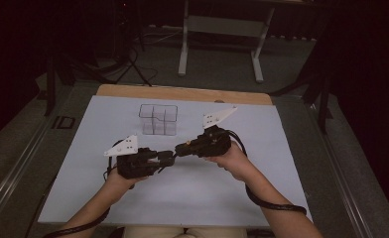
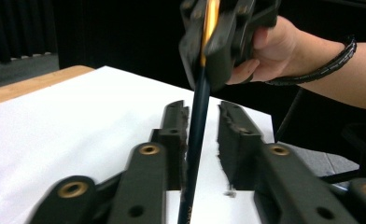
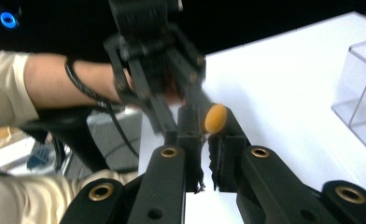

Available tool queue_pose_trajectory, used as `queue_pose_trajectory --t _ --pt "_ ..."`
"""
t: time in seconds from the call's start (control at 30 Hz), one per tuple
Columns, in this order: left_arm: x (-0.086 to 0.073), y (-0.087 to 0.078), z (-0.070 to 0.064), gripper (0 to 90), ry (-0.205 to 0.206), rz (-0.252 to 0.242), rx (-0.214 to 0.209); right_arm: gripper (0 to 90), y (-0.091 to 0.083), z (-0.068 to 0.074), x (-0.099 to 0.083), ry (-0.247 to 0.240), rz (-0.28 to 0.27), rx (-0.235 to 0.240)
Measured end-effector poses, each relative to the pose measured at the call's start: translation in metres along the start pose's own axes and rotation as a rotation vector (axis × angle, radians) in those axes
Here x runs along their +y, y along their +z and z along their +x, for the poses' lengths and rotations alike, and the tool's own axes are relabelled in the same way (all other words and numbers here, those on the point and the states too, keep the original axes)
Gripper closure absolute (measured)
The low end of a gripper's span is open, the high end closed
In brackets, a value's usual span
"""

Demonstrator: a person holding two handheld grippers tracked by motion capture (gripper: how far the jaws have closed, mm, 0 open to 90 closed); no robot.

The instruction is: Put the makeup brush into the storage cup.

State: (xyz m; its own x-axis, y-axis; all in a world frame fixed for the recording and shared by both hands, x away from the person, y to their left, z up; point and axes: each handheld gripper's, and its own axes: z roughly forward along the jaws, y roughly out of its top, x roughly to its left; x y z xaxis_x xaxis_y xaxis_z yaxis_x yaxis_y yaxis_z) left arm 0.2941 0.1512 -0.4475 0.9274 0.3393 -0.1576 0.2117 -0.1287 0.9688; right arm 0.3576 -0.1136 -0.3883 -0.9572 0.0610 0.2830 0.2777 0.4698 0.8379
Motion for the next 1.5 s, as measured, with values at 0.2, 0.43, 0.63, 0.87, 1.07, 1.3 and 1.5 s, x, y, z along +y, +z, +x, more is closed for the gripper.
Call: queue_pose_trajectory --t 0.2,0.43,0.63,0.87,1.07,1.3,1.5 --pt "-0.001 0.003 0.0 72.1 0.0 0.043 -0.02 83.8 -0.001 0.004 0.005 -0.069 0.137 -0.037" --pt "-0.004 0.013 -0.003 72.1 0.0 0.08 -0.054 83.7 0.004 0.012 0.017 -0.113 0.234 -0.028" --pt "-0.003 0.017 -0.005 72.5 0.009 0.122 -0.054 83.8 0.01 0.015 0.022 -0.13 0.277 -0.01" --pt "-0.001 0.017 -0.006 81.6 0.015 0.118 -0.061 83.7 0.015 0.017 0.025 -0.137 0.287 0.003" --pt "-0.001 0.016 -0.007 83.9 0.032 0.108 -0.065 83.6 0.013 0.015 0.025 -0.125 0.264 0.023" --pt "-0.001 0.016 -0.007 84.1 0.051 0.107 -0.061 83.4 0.014 0.015 0.025 -0.124 0.269 0.023" --pt "-0.001 0.015 -0.008 84.2 0.063 0.106 -0.058 65.9 0.009 0.014 0.027 -0.112 0.229 -0.017"
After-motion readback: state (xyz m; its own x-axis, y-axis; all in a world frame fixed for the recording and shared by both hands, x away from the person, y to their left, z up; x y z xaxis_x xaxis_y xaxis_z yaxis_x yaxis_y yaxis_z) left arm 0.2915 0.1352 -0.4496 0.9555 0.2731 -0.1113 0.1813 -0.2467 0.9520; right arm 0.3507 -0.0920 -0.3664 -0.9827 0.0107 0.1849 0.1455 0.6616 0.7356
